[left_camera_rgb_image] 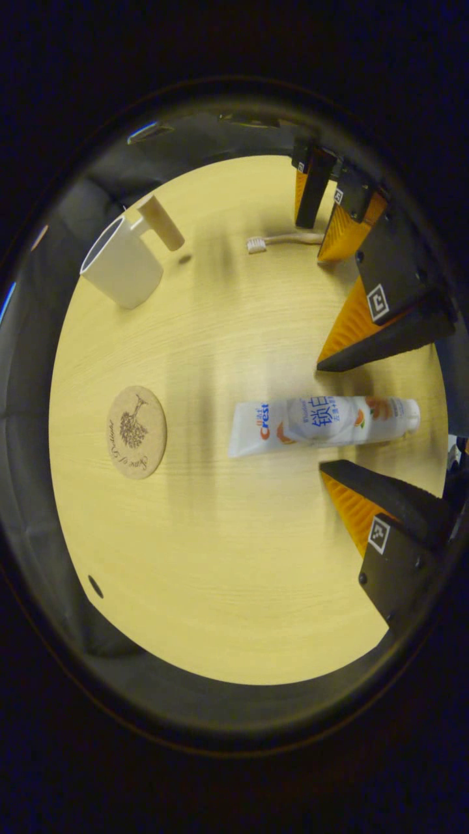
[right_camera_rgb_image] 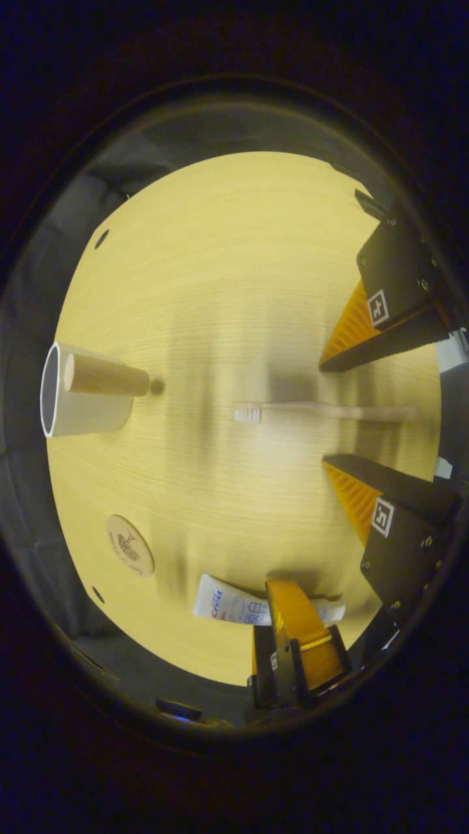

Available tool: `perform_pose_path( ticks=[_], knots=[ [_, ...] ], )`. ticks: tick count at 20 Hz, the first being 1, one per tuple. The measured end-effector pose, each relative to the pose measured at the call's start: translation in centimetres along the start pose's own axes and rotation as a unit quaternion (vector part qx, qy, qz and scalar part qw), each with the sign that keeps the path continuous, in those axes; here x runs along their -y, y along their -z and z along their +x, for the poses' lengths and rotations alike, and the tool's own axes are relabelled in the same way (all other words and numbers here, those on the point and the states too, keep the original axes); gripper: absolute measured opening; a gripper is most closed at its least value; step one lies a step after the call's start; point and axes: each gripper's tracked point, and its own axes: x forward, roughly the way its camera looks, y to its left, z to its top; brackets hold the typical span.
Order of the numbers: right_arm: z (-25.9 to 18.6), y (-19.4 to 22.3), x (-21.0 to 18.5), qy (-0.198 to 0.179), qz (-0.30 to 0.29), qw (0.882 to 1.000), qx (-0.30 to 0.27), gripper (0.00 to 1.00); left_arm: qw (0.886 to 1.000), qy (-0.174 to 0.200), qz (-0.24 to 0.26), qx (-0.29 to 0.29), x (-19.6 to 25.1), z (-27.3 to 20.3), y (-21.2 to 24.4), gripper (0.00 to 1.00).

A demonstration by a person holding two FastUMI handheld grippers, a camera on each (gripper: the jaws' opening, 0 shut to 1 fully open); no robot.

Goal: Put the toothbrush and toothpaste on the desktop into the cup, then pick up the cup and place it on the coaster on the desktop.

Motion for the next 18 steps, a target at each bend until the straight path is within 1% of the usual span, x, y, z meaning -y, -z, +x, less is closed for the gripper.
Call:
perform_pose_path(
  ticks=[1, 2, 3, 4, 5, 7, 8, 9, 10, 11, 12, 13, 14, 15, 16, 17, 18],
  knots=[
    [0.02, 0.08, -0.04, -0.002, -0.001, 1.000, -0.009, 0.79, 1.000, -0.007, 0.006, 0.000, -0.21, 0.02, 0.02, 0.92],
    [-0.06, 0.24, -0.17, -0.001, -0.003, 1.000, -0.016, 0.74, 1.000, -0.021, 0.013, -0.002, -0.53, 0.20, 0.04, 0.84],
    [0.13, 0.09, -0.17, -0.001, -0.003, 1.000, -0.017, 0.74, 0.999, -0.027, 0.023, -0.001, -0.71, 0.22, 0.03, 0.77],
    [-0.10, 0.26, -0.30, 0.000, 0.011, 1.000, -0.025, 0.51, 0.999, -0.028, 0.031, 0.003, -0.62, 0.36, 0.01, 0.69],
    [-0.26, 0.36, -0.35, 0.000, 0.011, 0.999, -0.031, 0.42, 0.999, -0.027, 0.037, 0.004, -0.51, 0.31, -0.03, 0.67],
    [-0.20, 0.43, -0.42, -0.001, 0.001, 0.999, -0.037, 0.43, 0.999, -0.028, 0.039, 0.008, -0.52, 0.34, -0.15, 0.61],
    [-0.16, 0.37, -0.26, 0.004, 0.008, 0.999, -0.032, 0.39, 0.999, -0.027, 0.041, 0.012, -0.36, 0.30, -0.23, 0.54],
    [-0.53, 0.31, -0.55, 0.003, 0.005, 0.999, -0.036, 0.16, 0.999, -0.027, 0.040, 0.009, -0.40, 0.33, -0.16, 0.51],
    [-0.16, 0.39, -0.46, 0.003, -0.002, 0.999, -0.033, 0.12, 0.999, -0.027, 0.039, 0.014, -0.37, 0.49, -0.20, 0.49],
    [-0.08, 0.25, -0.38, 0.004, -0.012, 1.000, -0.027, 0.12, 0.999, -0.026, 0.039, 0.012, -0.22, 0.44, -0.29, 0.48],
    [-0.24, 0.11, -0.52, 0.000, -0.012, 1.000, -0.022, 0.05, 0.999, -0.025, 0.040, 0.017, -0.32, 0.28, -0.16, 0.47],
    [-0.10, 0.07, -0.50, -0.004, -0.016, 1.000, -0.016, 0.08, 0.999, -0.023, 0.042, 0.018, -0.35, 0.23, -0.21, 0.46],
    [0.01, 0.18, -0.51, -0.008, -0.017, 1.000, -0.014, 0.08, 0.998, -0.025, 0.043, 0.023, -0.80, 0.11, -0.40, 0.45],
    [0.18, -0.12, -0.38, -0.010, -0.011, 1.000, -0.001, 0.08, 0.999, -0.023, 0.037, 0.025, -0.82, 0.18, -0.38, 0.43],
    [-0.01, -0.03, -0.44, -0.014, -0.011, 1.000, 0.000, 0.04, 0.999, -0.022, 0.035, 0.035, -0.98, 0.13, -0.58, 0.36],
    [-0.14, -0.10, -0.42, -0.017, -0.011, 1.000, 0.007, 0.04, 0.999, -0.018, 0.035, 0.038, -0.95, 0.00, -0.63, 0.29],
    [0.00, -0.05, -0.44, -0.018, -0.013, 1.000, 0.010, 0.04, 0.998, -0.013, 0.035, 0.043, -0.97, -0.06, -0.78, 0.29]
  ],
)
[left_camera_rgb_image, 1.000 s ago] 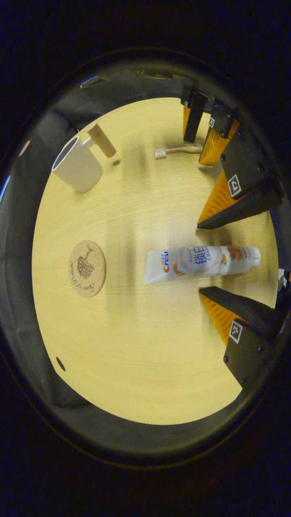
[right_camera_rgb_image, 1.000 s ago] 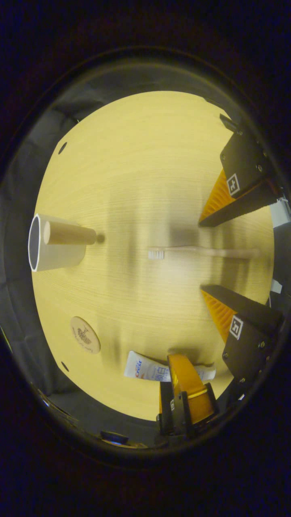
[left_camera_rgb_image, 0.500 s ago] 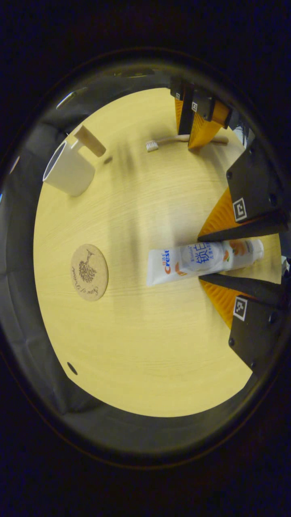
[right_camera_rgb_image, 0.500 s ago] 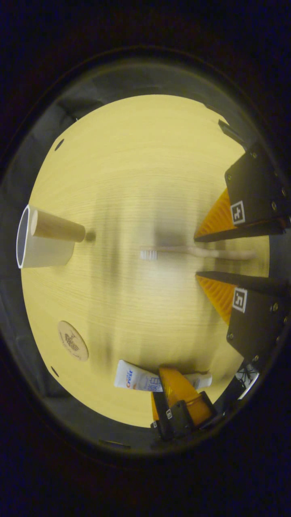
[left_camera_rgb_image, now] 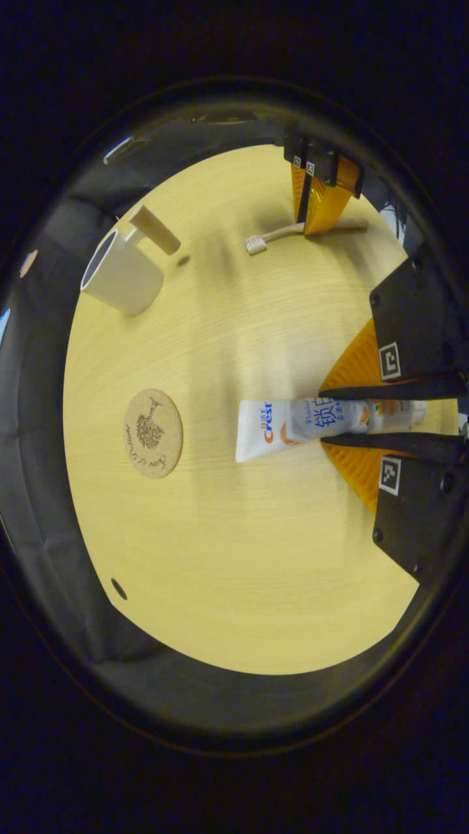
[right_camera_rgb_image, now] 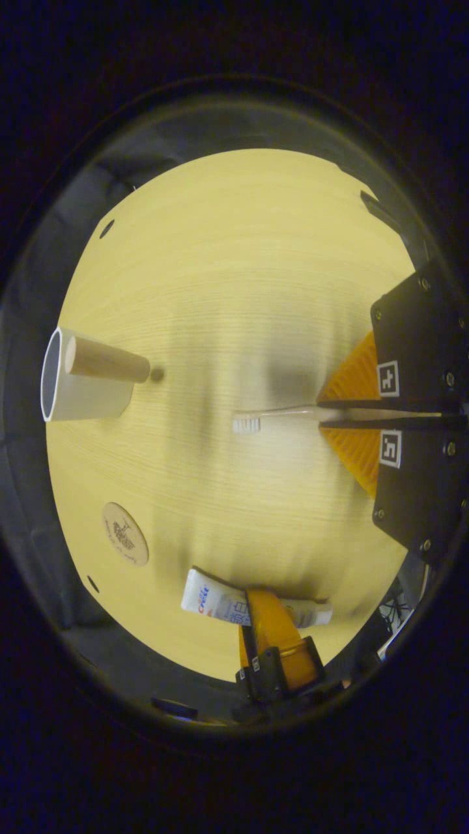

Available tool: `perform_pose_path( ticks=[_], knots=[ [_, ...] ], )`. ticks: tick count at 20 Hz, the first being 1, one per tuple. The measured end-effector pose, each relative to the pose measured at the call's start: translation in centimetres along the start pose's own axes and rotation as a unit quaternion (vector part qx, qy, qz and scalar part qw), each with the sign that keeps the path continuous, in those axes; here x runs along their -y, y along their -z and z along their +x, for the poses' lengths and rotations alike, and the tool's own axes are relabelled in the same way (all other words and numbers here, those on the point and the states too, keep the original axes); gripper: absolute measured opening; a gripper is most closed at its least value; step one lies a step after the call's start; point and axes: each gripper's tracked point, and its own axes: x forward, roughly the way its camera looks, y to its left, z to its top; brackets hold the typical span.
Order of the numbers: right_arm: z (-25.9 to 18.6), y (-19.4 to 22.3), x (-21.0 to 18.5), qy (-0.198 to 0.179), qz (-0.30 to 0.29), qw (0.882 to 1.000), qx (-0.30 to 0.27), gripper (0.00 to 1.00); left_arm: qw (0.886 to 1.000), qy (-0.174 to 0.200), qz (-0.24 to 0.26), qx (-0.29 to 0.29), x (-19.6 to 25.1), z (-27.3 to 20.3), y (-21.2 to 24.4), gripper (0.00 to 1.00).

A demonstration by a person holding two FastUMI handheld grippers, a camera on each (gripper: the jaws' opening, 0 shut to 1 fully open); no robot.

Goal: Put the toothbrush and toothpaste on the desktop into the cup, then pick up the cup and place it on the coaster on the desktop.

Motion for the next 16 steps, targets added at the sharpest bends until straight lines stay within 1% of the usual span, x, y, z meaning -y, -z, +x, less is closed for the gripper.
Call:
perform_pose_path(
  ticks=[1, 2, 3, 5, 7, 9, 11, 14, 16],
  knots=[
    [-0.1, -0.1, 0.0, -0.001, -0.001, 1.000, 0.007, 0.04, 1.000, 0.003, 0.000, 0.008, 0.0, 0.0, -0.2, 0.28],
    [0.0, -0.2, 0.0, -0.002, -0.001, 1.000, 0.012, 0.04, 1.000, 0.003, -0.004, 0.013, -0.1, 0.0, -0.4, 0.21],
    [0.1, -0.2, 0.0, -0.005, -0.003, 1.000, 0.016, 0.04, 1.000, 0.003, -0.005, 0.015, 0.0, -0.1, -0.4, 0.23],
    [-0.1, -0.4, 0.0, -0.011, -0.003, 1.000, 0.026, 0.04, 1.000, 0.002, -0.008, 0.024, -0.1, -0.2, -0.5, 0.23],
    [-0.3, -0.7, 0.0, -0.020, 0.003, 0.999, 0.041, 0.04, 0.999, -0.008, -0.010, 0.033, -0.5, -0.5, -0.7, 0.23],
    [-1.1, -1.3, -0.3, -0.038, 0.014, 0.997, 0.061, 0.04, 0.998, -0.011, -0.018, 0.053, -0.9, -1.2, -1.2, 0.23],
    [-1.8, -2.4, -0.3, -0.055, 0.022, 0.994, 0.094, 0.04, 0.997, -0.016, -0.023, 0.076, -1.1, -1.9, -1.7, 0.23],
    [-2.9, -4.0, 0.2, -0.062, 0.025, 0.987, 0.143, 0.04, 0.992, -0.024, -0.040, 0.116, -1.2, -2.9, -2.6, 0.23],
    [-4.0, -5.2, 0.4, -0.072, 0.034, 0.981, 0.177, 0.04, 0.988, -0.024, -0.047, 0.148, -0.9, -4.1, -3.5, 0.23]
  ],
)
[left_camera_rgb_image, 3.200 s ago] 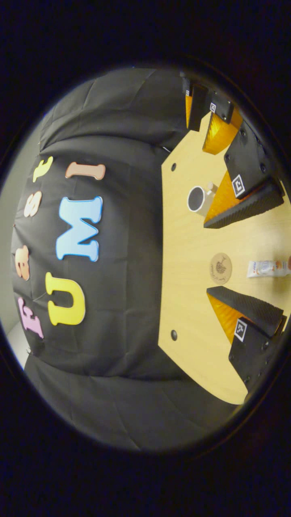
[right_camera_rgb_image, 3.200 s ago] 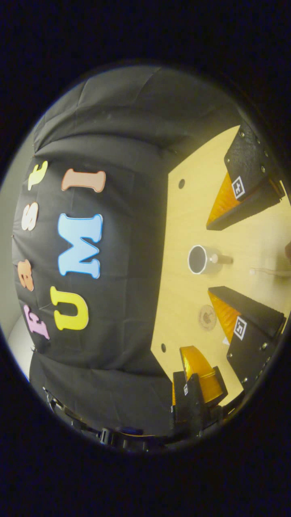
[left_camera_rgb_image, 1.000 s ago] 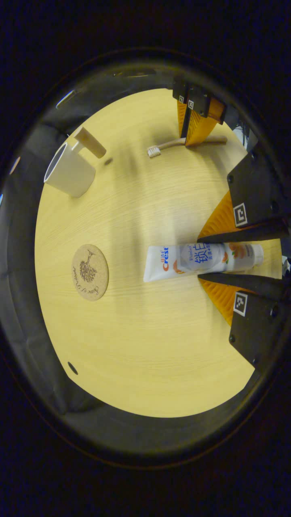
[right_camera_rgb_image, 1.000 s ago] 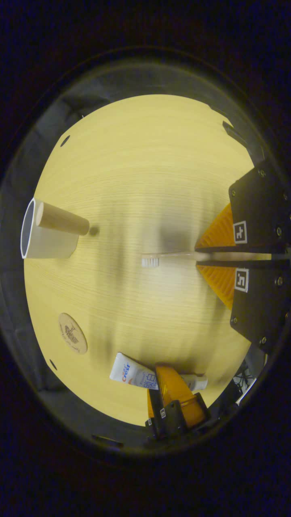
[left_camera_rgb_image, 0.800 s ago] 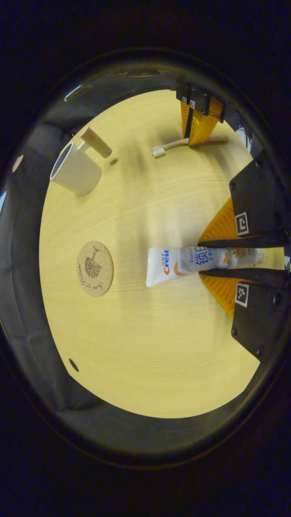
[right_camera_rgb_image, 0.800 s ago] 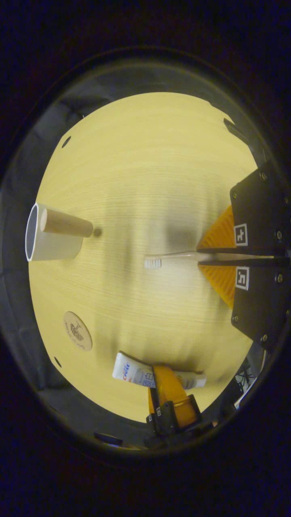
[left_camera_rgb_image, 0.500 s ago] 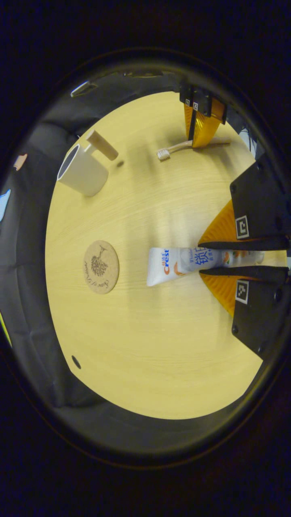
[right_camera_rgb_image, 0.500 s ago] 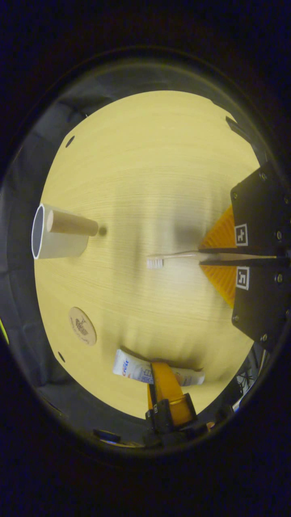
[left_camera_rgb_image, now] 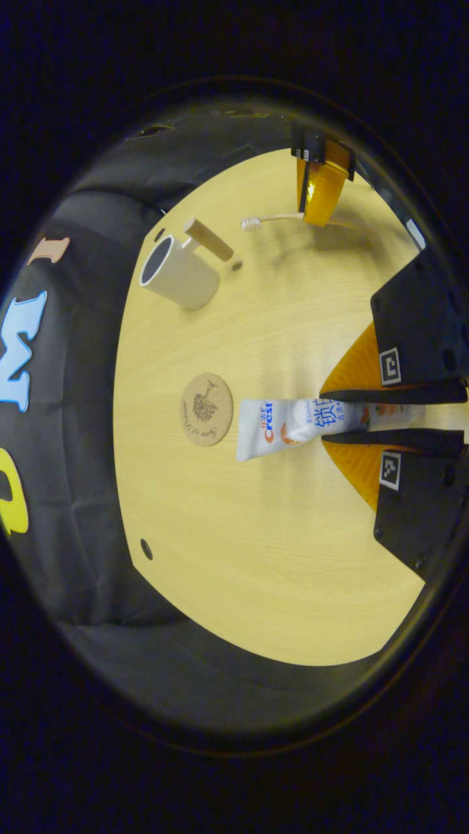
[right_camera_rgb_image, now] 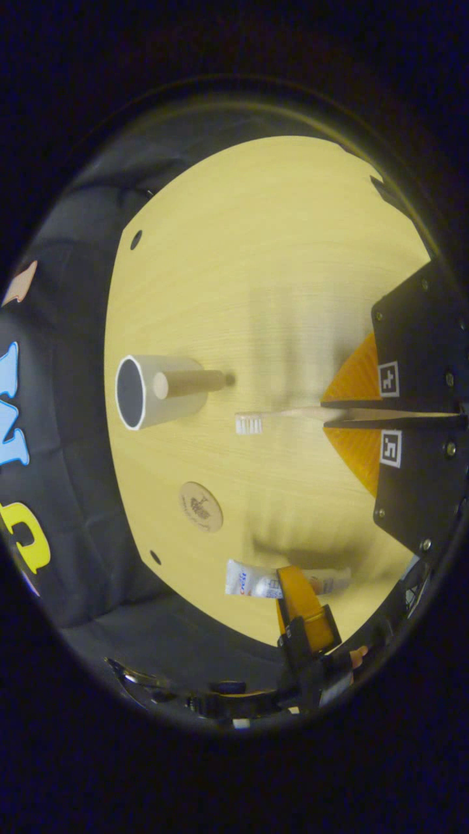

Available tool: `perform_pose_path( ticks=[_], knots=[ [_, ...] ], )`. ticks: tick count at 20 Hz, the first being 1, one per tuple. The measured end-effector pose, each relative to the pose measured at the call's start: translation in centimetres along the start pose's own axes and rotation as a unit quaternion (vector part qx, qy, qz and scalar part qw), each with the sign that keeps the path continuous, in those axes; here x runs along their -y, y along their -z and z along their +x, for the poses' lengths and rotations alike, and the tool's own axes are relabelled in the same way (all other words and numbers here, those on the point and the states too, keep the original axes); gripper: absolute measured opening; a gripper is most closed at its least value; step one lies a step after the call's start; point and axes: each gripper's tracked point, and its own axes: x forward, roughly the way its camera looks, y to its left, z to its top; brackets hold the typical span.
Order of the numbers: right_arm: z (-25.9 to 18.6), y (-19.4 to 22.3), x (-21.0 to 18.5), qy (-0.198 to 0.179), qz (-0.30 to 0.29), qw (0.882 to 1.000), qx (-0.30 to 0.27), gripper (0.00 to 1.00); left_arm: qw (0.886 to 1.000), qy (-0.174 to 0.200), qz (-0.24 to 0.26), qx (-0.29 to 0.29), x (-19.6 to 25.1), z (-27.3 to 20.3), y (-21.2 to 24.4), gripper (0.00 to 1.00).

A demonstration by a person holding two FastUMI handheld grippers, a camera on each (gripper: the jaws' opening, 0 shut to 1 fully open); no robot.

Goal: Put the toothbrush and toothpaste on the desktop into the cup, then pick up the cup and place it on the coaster on the desktop.

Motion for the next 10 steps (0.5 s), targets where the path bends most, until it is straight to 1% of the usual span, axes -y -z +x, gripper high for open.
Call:
perform_pose_path(
  ticks=[2, 3, 4, 7, 10],
  knots=[
    [-0.8, -1.9, -0.6, -0.018, 0.015, 0.999, 0.043, 0.04, 0.999, 0.003, -0.009, 0.036, 0.5, -0.9, -1.5, 0.23],
    [-1.4, -2.9, -0.7, -0.022, 0.019, 0.998, 0.064, 0.04, 0.998, 0.007, -0.014, 0.054, 0.9, -1.4, -2.4, 0.22],
    [-1.9, -3.8, -1.0, -0.030, 0.018, 0.996, 0.085, 0.04, 0.997, 0.010, -0.017, 0.071, 1.1, -1.8, -3.1, 0.23],
    [-3.3, -6.2, -1.4, -0.042, 0.009, 0.990, 0.138, 0.04, 0.992, 0.009, -0.003, 0.125, 1.6, -2.9, -6.0, 0.23],
    [-4.7, -9.2, -1.9, -0.049, 0.003, 0.981, 0.189, 0.04, 0.985, 0.013, 0.002, 0.172, 2.1, -3.8, -9.1, 0.23]
  ],
)
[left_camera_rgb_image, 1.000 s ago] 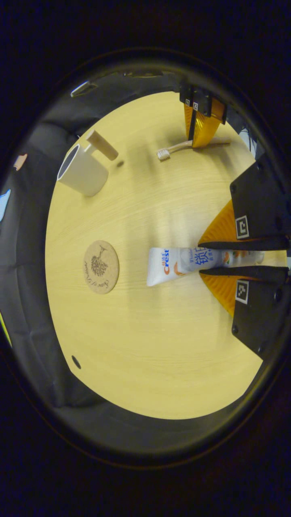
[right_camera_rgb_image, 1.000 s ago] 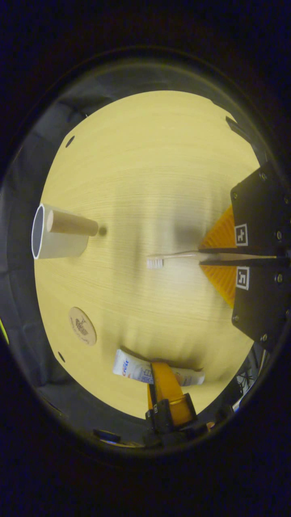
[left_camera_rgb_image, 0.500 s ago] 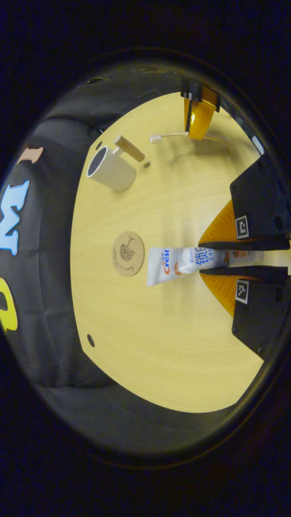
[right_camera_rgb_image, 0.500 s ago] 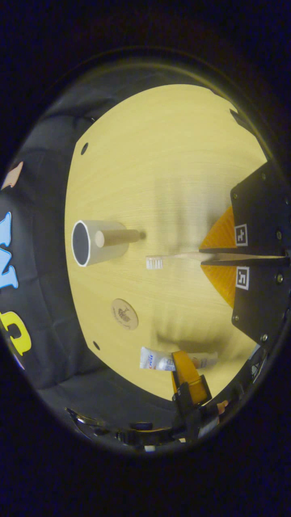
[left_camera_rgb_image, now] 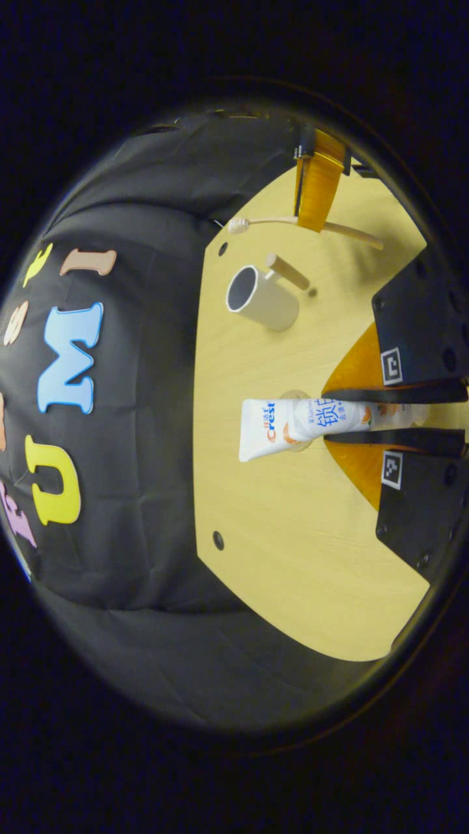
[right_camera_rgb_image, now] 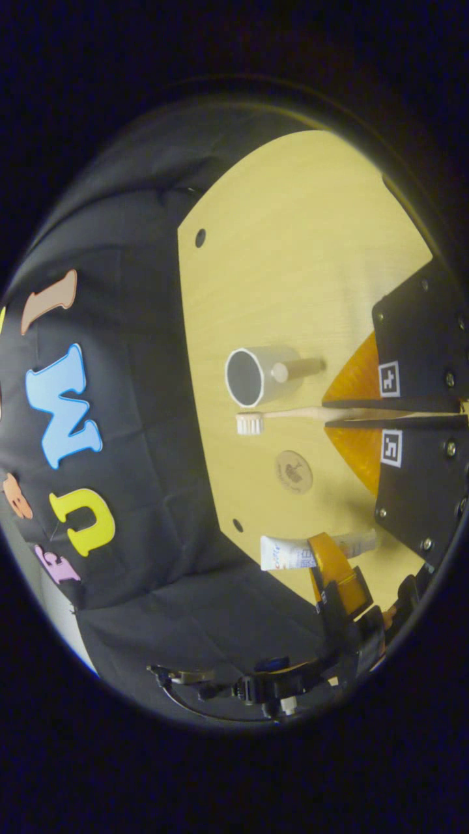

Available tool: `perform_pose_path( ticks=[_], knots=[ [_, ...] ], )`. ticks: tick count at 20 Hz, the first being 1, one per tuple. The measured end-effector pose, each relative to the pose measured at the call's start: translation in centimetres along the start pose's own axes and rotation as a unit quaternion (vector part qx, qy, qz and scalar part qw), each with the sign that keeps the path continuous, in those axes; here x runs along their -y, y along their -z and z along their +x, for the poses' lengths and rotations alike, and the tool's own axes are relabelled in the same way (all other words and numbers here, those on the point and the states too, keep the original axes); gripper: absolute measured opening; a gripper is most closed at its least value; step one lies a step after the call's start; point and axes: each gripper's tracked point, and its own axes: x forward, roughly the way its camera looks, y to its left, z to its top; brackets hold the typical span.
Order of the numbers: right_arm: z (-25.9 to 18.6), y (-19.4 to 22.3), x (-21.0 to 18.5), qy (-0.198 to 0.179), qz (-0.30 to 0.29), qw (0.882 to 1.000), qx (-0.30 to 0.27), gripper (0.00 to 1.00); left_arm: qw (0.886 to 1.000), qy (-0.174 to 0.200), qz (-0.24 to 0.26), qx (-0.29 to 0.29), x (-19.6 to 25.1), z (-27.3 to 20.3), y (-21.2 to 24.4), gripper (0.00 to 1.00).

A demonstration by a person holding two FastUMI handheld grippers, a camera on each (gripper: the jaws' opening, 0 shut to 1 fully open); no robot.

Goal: Put the toothbrush and toothpaste on the desktop into the cup, then pick up the cup and place it on the coaster on the desktop.

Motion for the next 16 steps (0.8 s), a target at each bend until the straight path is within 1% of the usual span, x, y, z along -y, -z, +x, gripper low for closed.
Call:
perform_pose_path(
  ticks=[5, 8, 11, 14, 16],
  knots=[
    [0.9, -5.7, 0.1, 0.002, -0.023, 0.996, 0.082, 0.04, 0.997, 0.001, 0.017, 0.072, 0.2, 0.7, -5.4, 0.22],
    [1.7, -8.5, -0.1, -0.002, -0.028, 0.993, 0.117, 0.04, 0.996, 0.008, 0.013, 0.093, 1.1, 1.5, -6.9, 0.22],
    [2.9, -10.4, 0.2, -0.005, -0.028, 0.990, 0.139, 0.04, 0.994, 0.023, 0.012, 0.102, 2.3, 2.4, -7.8, 0.22],
    [4.3, -12.8, 0.6, -0.006, -0.023, 0.984, 0.178, 0.04, 0.991, 0.031, 0.021, 0.130, 3.4, 3.1, -9.8, 0.22],
    [4.8, -14.5, 1.0, -0.002, -0.024, 0.979, 0.204, 0.04, 0.988, 0.039, 0.016, 0.151, 4.1, 3.6, -11.3, 0.22]
  ],
)
